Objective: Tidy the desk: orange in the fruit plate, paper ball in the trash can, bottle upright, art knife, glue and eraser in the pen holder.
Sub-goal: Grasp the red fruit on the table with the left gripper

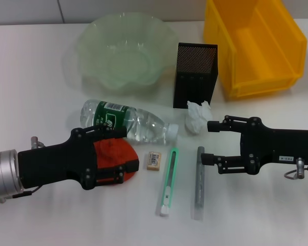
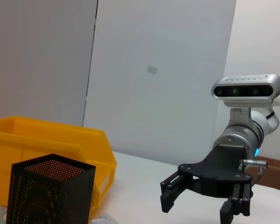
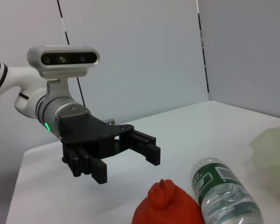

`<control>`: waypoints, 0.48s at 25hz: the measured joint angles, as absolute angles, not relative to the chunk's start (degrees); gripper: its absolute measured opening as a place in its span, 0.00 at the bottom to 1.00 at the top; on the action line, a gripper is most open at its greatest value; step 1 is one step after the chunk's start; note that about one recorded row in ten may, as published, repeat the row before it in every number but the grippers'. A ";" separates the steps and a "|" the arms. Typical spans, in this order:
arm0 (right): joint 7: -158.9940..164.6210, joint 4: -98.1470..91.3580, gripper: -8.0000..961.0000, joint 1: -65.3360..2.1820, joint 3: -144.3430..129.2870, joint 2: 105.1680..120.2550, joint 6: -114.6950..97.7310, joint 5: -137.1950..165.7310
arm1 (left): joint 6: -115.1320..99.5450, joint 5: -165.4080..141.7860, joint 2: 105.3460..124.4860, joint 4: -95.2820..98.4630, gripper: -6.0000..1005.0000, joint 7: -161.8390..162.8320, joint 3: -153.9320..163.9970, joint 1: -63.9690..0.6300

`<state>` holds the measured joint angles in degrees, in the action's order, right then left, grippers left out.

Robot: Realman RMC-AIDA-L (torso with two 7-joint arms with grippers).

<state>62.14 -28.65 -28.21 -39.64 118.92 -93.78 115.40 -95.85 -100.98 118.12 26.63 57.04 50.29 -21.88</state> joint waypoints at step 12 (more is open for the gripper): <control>62.13 -28.65 0.85 -28.21 -39.64 118.92 -93.78 115.40 | -95.98 -100.98 118.03 26.63 0.77 57.04 50.55 -21.99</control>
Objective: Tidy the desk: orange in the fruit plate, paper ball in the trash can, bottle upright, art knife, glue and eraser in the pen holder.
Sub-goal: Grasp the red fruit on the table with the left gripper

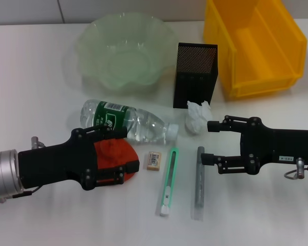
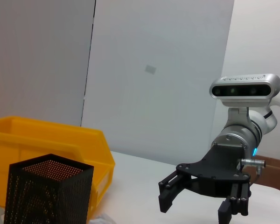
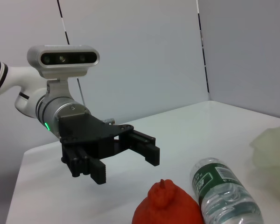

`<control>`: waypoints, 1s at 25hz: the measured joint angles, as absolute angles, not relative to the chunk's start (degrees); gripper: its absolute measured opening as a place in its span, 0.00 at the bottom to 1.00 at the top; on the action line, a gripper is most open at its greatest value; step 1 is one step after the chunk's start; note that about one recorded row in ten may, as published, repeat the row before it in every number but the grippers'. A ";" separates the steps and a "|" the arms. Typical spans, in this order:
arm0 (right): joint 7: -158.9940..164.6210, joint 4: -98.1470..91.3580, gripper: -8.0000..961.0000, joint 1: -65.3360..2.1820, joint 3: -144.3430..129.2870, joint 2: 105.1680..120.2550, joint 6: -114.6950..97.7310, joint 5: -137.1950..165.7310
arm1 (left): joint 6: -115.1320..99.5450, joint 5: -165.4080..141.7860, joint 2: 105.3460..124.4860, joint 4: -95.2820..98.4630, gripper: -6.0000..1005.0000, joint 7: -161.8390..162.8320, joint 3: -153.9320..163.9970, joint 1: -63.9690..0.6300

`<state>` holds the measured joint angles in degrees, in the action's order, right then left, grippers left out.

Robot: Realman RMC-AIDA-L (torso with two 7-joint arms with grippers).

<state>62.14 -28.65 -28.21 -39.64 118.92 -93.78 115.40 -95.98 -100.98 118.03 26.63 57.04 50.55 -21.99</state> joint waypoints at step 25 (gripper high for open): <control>63.63 -28.65 0.84 -28.99 -39.64 118.82 -93.65 115.40 | -91.58 -101.17 116.31 26.72 0.74 56.52 50.51 -21.11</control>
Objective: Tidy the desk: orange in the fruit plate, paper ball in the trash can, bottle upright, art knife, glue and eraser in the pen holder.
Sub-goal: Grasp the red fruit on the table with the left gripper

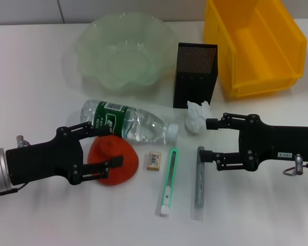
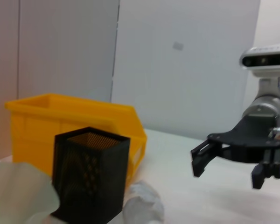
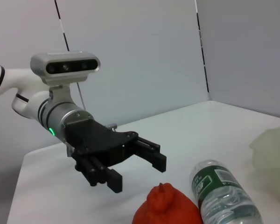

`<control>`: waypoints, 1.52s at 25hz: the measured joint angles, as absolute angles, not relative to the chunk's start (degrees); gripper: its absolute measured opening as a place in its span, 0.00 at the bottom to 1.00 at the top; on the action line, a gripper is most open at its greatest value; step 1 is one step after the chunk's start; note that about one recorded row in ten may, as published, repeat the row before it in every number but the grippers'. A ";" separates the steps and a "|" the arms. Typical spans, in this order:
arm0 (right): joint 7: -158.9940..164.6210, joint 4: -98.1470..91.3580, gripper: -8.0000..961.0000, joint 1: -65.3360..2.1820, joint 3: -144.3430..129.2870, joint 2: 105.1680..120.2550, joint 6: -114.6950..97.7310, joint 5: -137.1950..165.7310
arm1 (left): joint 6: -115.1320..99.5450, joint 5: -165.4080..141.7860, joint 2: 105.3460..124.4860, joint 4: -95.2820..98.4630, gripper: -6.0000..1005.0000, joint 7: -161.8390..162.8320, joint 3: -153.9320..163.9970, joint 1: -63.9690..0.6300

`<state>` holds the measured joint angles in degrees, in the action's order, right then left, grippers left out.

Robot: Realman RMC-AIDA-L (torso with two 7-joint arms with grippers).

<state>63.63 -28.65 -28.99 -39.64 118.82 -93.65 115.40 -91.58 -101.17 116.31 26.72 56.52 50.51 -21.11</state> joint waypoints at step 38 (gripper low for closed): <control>64.16 -28.65 0.84 -29.21 -39.64 118.92 -93.15 115.40 | -83.23 -105.82 117.94 26.63 0.69 56.54 50.71 -21.80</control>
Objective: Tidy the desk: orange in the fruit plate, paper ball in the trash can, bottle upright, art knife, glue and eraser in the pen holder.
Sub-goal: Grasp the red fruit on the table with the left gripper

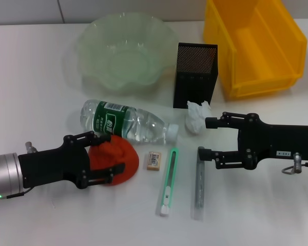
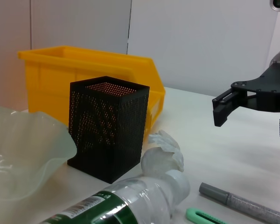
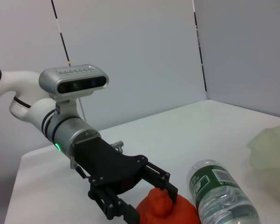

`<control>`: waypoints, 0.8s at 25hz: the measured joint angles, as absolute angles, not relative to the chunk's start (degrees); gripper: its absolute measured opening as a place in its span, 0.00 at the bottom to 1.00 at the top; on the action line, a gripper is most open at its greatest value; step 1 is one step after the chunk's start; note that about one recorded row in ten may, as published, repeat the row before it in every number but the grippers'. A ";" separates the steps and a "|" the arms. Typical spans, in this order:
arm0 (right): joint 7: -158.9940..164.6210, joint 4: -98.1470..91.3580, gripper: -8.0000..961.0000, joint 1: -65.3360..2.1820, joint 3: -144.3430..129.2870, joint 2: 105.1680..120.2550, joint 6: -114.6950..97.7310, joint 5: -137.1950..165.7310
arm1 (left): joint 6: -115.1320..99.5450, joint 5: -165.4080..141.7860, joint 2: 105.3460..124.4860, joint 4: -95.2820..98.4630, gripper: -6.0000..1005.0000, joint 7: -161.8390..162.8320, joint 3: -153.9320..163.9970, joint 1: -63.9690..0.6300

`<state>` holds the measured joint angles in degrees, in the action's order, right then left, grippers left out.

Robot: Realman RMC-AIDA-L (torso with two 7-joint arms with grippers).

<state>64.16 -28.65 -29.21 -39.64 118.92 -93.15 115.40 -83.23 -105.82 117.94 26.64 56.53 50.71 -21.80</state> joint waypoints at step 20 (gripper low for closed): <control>64.27 -28.65 0.83 -29.11 -39.63 118.84 -93.38 115.40 | -82.16 -105.82 117.94 26.72 0.44 56.64 50.71 -22.06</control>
<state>64.28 -28.65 -29.11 -39.63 118.84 -93.38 115.40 -82.16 -105.82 117.94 26.72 56.64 50.71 -22.06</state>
